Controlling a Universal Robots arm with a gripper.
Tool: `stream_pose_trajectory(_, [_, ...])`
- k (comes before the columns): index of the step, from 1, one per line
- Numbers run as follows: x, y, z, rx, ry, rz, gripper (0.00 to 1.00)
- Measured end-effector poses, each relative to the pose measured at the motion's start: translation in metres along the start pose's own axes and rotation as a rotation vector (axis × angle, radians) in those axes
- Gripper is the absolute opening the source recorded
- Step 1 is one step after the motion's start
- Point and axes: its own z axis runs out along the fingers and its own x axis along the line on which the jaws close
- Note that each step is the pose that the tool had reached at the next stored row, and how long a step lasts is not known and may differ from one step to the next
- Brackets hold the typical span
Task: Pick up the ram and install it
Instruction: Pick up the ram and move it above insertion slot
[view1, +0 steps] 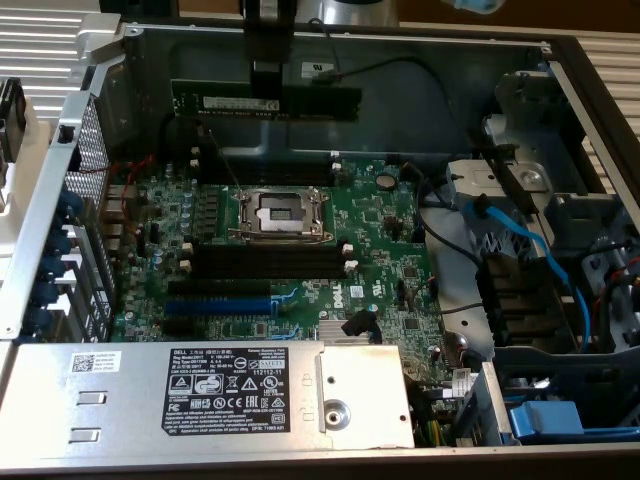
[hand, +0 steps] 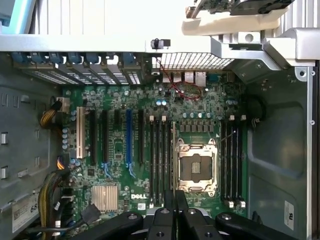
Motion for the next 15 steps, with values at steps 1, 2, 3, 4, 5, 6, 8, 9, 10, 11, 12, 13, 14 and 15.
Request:
stream_pose_trajectory(1, [0.0,-0.0014,0.0018,0.0,-0.0003,0.001,0.12])
stream_pose_trajectory(2, [0.0,-0.0026,0.0036,0.0,-0.0008,0.002,0.12])
stream_pose_trajectory(3, [0.001,-0.0031,0.0054,0.0001,-0.0011,0.003,0.12])
stream_pose_trajectory(4, [0.002,-0.0032,0.0073,0.0,-0.0014,0.004,0.12])
stream_pose_trajectory(5, [0.004,-0.0033,0.009,0.0002,-0.002,0.006,0.12])
stream_pose_trajectory(6, [0.005,-0.0034,0.0109,0.0002,-0.0023,0.008,0.12])
stream_pose_trajectory(8, [0.005,-0.0034,0.0145,0.0003,-0.0022,0.013,0.12])
stream_pose_trajectory(9, [0.005,-0.0036,0.0163,0.0004,-0.0023,0.015,0.12])
stream_pose_trajectory(10, [0.005,-0.0038,0.018,0.0005,-0.0022,0.018,0.12])
stream_pose_trajectory(11, [0.005,-0.0039,0.0198,0.0006,-0.0024,0.021,0.12])
stream_pose_trajectory(12, [0.005,-0.0039,0.0217,0.0007,-0.0025,0.023,0.12])
stream_pose_trajectory(13, [0.005,-0.004,0.0236,0.0007,-0.0024,0.024,0.12])
stream_pose_trajectory(14, [0.006,-0.004,0.0254,0.0007,-0.0024,0.026,0.12])
stream_pose_trajectory(15, [0.006,-0.0041,0.0271,0.0007,-0.0024,0.027,0.12])
